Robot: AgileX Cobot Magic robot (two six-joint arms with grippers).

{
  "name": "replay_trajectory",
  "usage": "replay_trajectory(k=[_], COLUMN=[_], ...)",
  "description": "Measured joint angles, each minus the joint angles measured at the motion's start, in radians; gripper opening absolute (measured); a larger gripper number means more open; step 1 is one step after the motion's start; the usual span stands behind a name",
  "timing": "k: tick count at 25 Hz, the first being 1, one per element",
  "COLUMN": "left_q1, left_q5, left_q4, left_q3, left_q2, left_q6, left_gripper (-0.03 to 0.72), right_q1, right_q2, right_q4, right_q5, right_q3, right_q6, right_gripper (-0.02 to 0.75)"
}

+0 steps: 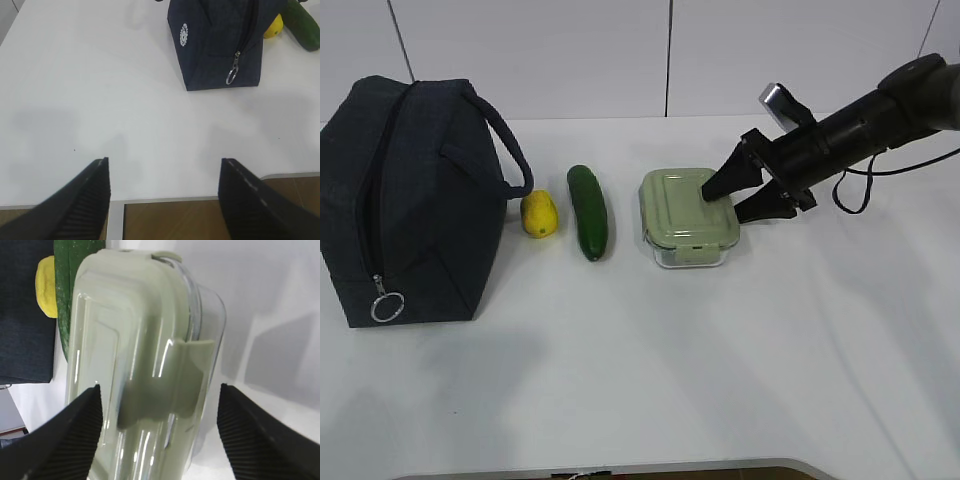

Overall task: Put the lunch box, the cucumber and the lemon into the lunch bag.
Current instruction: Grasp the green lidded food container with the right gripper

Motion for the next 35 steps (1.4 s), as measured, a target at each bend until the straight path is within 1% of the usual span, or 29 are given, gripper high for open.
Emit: replay_trajectory(k=[12,23,29,35], left_q1=[0.000,0.000,0.000,0.000], left_q5=[0.000,0.000,0.000,0.000], left_q4=[0.000,0.000,0.000,0.000], left_q3=[0.000,0.000,0.000,0.000], left_q2=[0.000,0.000,0.000,0.000], left_q6=[0.000,0.000,0.000,0.000], left_gripper=[0.494,0.494,0.494,0.494], right_q1=[0.002,0.003,0.006,0.006], right_q2=[0.013,0.040,0.041,0.041], right_q4=[0.001,0.098,0.114,0.094], right_q5=[-0.002,-0.002,-0.008,-0.008], right_q3=[0.000,0.000,0.000,0.000], right_q6=[-0.026,-0.045,-0.064,-0.067], right_gripper=[0.572,0.573,0.540,0.519])
